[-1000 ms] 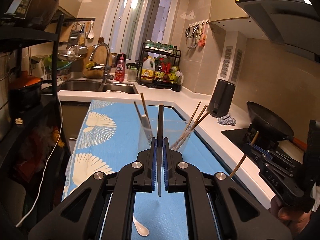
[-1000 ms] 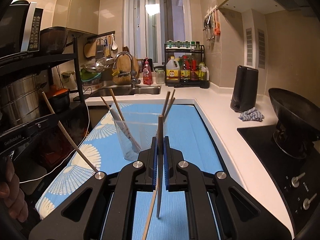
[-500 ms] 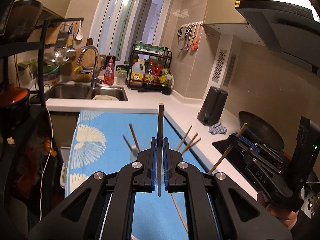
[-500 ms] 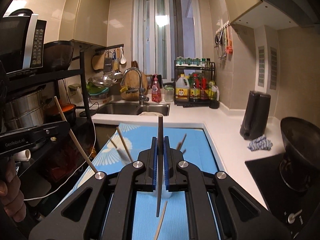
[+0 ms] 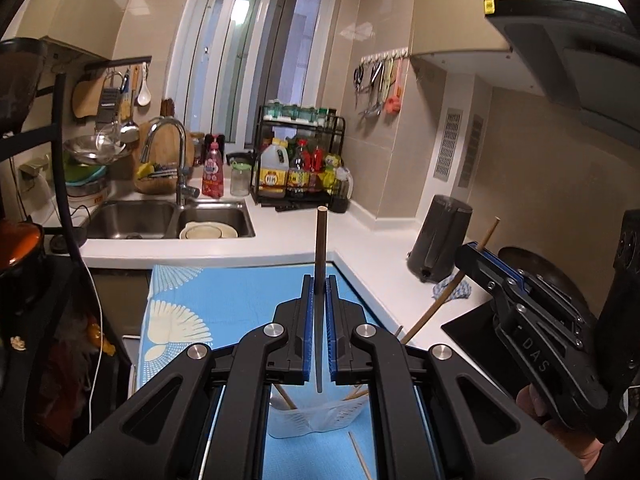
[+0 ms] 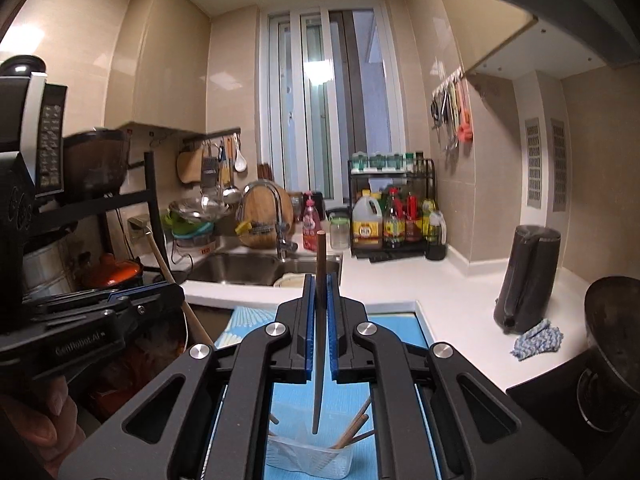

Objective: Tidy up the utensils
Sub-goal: 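Lift both held chopsticks up and carry them over the clear holder, then open both tools, releasing the chopsticks into the clear holder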

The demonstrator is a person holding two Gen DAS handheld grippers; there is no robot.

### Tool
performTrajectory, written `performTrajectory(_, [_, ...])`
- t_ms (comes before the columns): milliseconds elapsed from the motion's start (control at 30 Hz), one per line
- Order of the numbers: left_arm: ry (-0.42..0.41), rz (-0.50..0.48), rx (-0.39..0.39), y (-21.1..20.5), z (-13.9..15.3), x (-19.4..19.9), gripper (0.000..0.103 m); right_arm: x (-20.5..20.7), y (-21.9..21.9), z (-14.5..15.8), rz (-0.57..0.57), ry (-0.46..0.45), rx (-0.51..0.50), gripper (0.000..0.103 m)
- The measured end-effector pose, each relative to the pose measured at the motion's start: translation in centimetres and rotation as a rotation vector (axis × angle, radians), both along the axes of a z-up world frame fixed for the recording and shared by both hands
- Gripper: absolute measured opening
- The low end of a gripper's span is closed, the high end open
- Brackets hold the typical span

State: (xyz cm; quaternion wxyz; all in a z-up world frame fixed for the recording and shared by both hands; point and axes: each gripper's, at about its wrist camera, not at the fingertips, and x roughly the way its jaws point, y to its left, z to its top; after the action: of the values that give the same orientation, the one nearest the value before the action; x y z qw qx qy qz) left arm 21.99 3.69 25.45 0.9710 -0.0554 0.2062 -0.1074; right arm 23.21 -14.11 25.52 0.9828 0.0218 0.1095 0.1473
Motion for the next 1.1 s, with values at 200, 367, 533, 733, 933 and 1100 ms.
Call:
performTrajectory(200, [0.116, 0.028, 0.058, -0.9, -4.6, 3.4, 0.006, 3.6, 0.7, -5.0, -0.003, 0.137, -0.033, 0.006])
performTrajectory(367, [0.193, 0.033, 0.09, -1.1, -6.9, 4.2, 0.007, 4.3, 0.7, -7.5, 0.002, 0.255, -0.055, 0.018])
performTrajectory(533, [0.156, 0.053, 0.095, -0.7, -6.1, 2.5, 0.029, 2.1, -0.3, -6.7, -0.036, 0.205, -0.055, 0.042])
performTrajectory(733, [0.12, 0.065, 0.09, -0.5, -4.8, -0.3, 0.029, -1.7, -1.0, -5.4, -0.047, 0.139, -0.068, 0.042])
performTrajectory(933, [0.099, 0.079, 0.053, 0.5, -5.2, -3.6, 0.029, -6.6, -2.1, -6.0, -0.057, 0.091, -0.062, 0.042])
performTrajectory(1100, [0.102, 0.089, 0.04, 1.6, -8.0, -6.9, 0.029, -9.8, -3.0, -8.5, -0.059, 0.089, -0.073, 0.03])
